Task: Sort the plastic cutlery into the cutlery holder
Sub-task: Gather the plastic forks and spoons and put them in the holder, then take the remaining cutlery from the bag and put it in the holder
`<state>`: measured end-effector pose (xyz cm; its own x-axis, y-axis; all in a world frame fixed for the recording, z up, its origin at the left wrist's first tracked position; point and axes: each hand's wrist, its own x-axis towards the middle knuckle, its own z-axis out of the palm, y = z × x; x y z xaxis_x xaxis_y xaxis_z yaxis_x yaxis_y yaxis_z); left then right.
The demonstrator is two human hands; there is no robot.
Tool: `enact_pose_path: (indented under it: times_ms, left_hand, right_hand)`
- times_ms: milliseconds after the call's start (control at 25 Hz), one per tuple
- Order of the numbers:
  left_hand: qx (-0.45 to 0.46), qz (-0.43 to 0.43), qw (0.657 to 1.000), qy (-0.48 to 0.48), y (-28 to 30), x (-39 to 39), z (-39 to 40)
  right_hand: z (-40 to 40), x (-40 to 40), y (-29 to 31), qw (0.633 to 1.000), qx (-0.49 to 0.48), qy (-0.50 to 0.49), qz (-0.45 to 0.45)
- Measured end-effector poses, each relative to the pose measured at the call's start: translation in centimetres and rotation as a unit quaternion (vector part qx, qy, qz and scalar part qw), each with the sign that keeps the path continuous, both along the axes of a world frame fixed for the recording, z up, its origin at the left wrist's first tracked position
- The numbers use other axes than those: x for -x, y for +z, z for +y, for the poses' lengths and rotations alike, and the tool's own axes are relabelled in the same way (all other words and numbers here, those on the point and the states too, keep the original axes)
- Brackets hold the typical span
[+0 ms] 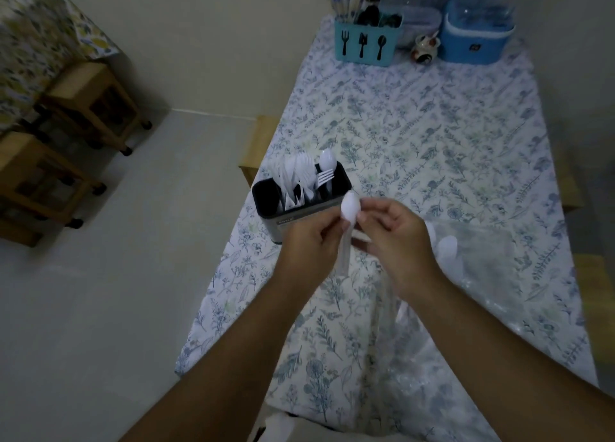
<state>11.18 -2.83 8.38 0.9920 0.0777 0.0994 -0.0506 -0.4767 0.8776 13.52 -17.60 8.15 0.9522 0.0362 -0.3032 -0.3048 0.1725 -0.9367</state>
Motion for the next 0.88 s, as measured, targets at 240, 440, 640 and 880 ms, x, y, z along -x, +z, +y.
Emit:
enact_pose_path:
  times_ms: [240, 440, 640, 880]
  left_hand:
    - [0.056, -0.073, 0.992, 0.091, 5.1, -6.2, 0.4]
    - [0.067, -0.028, 0.989, 0.130, 4.2, -7.6, 0.2]
    - [-0.059, 0.002, 0.989, 0.139, 4.1, -7.0, -0.7]
    - [-0.125, -0.011, 0.992, 0.003, -3.1, 1.1, -3.0]
  right_hand:
    - [2.2, -6.7, 4.7, 0.989, 0.012, -0.024, -0.145]
    - [2.7, -8.5, 3.0, 0.988, 0.039, -0.019, -0.148]
    - [1.7, -8.4, 1.0, 0.967, 0.215, 0.024, -0.136]
    - [-4.3, 0.4, -3.5, 0.910, 0.350, 0.170, -0.142]
